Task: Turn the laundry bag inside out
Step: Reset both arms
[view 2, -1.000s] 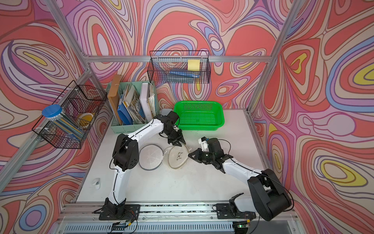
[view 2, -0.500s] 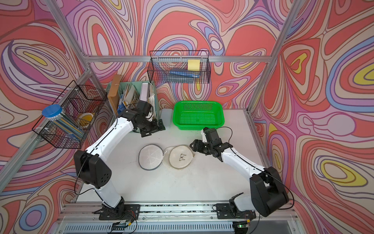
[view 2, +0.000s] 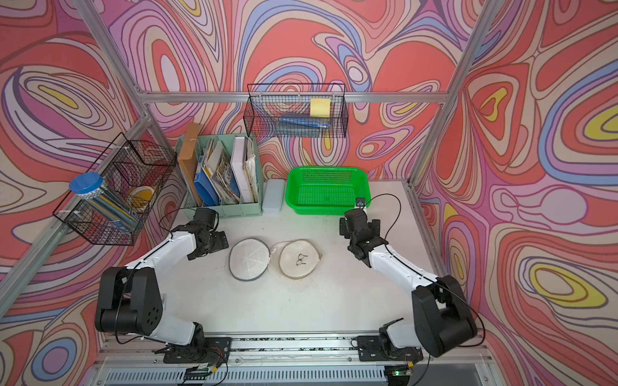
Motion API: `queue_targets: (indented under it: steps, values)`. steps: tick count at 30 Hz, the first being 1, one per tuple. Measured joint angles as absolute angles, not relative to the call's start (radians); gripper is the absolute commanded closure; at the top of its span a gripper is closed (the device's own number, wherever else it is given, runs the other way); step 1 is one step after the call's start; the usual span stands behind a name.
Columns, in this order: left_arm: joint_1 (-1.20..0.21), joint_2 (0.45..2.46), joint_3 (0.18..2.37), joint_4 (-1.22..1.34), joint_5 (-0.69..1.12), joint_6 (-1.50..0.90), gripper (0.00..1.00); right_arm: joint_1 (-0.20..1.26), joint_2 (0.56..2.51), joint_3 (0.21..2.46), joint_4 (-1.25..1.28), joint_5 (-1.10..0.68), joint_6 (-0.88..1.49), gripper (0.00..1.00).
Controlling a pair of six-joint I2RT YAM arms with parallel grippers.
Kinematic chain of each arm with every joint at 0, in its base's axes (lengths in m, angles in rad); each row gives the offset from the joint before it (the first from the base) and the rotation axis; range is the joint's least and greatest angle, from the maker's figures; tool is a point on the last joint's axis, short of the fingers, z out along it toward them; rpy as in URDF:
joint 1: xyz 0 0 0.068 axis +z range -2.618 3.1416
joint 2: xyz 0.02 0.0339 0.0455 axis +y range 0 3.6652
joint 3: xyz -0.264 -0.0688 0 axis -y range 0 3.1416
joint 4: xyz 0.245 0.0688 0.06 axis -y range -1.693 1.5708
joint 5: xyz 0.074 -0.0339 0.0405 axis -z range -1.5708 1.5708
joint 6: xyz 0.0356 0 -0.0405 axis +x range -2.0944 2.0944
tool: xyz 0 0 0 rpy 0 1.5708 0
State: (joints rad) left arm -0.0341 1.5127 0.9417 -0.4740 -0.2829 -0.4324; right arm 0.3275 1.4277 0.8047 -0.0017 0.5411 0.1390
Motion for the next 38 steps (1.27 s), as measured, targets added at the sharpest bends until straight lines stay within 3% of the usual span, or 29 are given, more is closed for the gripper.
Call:
queue_targets:
  steps: [7,15,26,38]
  values:
    - [-0.034,1.512,0.707,0.041,-0.381,-0.243,0.01,0.238,1.562,0.634,0.377,0.527,-0.020,0.02]
    - [-0.055,1.504,0.463,0.535,-0.342,-0.098,0.01,0.100,1.637,0.440,0.801,0.314,-0.031,0.02]
    - [-0.060,1.521,0.363,0.857,-0.226,-0.025,0.01,0.045,1.686,0.440,0.955,0.163,-0.005,0.02]
    - [-0.073,1.538,0.342,0.913,-0.215,-0.007,0.01,0.045,1.686,0.440,0.957,0.155,0.002,0.02]
